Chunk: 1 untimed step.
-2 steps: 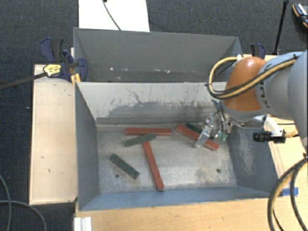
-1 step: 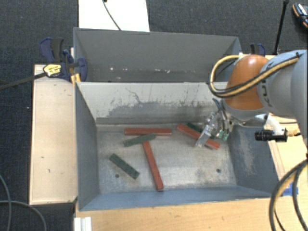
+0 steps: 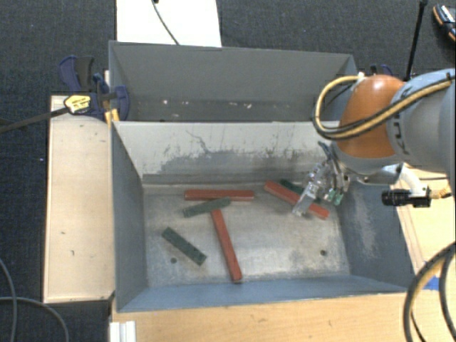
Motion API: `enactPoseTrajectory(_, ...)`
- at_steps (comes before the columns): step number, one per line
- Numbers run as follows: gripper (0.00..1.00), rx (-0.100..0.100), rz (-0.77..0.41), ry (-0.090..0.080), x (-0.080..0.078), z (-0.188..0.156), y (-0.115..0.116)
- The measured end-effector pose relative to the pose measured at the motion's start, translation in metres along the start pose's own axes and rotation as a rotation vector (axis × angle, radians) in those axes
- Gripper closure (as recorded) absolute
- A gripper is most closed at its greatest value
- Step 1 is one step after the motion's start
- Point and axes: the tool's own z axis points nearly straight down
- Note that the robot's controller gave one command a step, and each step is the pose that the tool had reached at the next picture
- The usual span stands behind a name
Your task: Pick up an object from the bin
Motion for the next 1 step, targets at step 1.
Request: enactPoseTrajectory(1, 1.00, -0.001, 0.000, -0.003, -0.0007, -0.0312, 0.0003)
